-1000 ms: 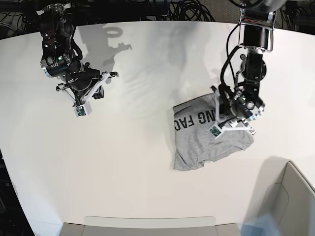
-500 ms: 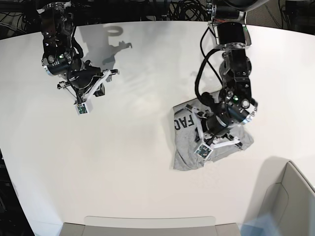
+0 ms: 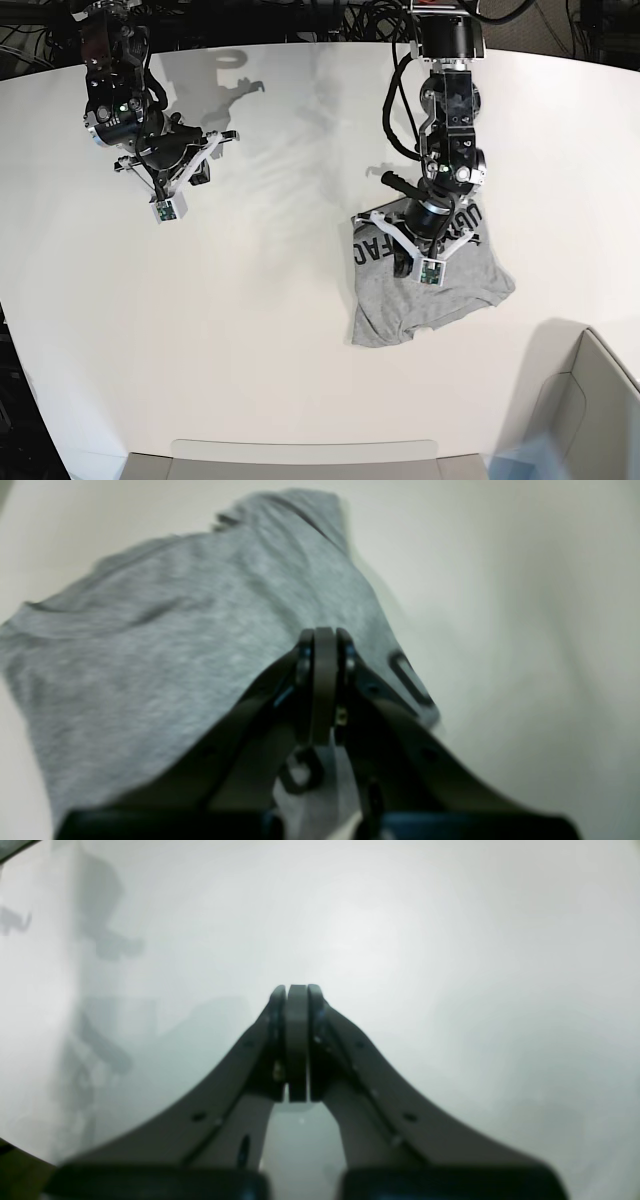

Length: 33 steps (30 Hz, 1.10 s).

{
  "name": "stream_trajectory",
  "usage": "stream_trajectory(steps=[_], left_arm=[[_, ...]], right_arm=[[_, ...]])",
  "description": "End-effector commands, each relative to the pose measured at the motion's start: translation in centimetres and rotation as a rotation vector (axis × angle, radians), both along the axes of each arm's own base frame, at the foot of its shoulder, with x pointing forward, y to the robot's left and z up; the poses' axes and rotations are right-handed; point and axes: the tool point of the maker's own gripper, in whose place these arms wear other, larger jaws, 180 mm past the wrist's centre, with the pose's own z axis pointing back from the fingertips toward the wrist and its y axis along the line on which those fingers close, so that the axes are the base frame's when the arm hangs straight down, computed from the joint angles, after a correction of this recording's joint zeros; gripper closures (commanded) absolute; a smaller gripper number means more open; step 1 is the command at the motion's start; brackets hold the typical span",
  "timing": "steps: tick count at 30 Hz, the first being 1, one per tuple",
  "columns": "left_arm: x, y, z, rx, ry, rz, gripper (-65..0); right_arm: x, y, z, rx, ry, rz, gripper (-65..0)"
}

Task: Fold the T-shirt properly
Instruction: 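Drag the folded shirt with the left gripper across the table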

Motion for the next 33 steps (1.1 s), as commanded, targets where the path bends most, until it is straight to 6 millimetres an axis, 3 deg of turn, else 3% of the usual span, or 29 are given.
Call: stream_trajectory(steps=[1,5,11,14,19,22,29,33], left_arm=[[1.3,0.4,2.6,-0.018,-0.101,0.031,0.0],[1.6,1.7,2.0,-0.023,-0.127,0.116,0.0],[2.0,1.6,-2.9,-0.025,0.002,0.140,0.0],[1.1,1.7,-5.6,-0.013,0.075,0.135,0.0],[-1.4,6.1,-9.7,0.088,0.185,0.142,0.0],[-2.8,9.5,-10.6,0.160,0.216,0.144,0.0],[-7.5,12.6,-13.0,0.249,0.319,-0.039,0.0],[-8.7,14.4,-13.2,0.277,0.331,-0.028,0.0]], right_arm=[[0.7,-0.2,1.0,-0.005,-0.046,0.006,0.0],[0.7,-0.1,1.0,-0.004,-0.045,0.009,0.0],[0.3,-0.1,0.9,-0.004,-0.039,0.008,0.0],[0.4,0.0,1.2,-0.002,-0.048,0.011,0.0],[0.2,0.1,1.2,-0.001,-0.047,0.013,0.0],[0.2,0.1,1.2,-0.001,-0.047,0.013,0.0],[-0.2,1.1,1.0,0.014,-0.035,0.040,0.0],[-0.5,1.9,0.9,0.015,-0.033,0.068,0.0]])
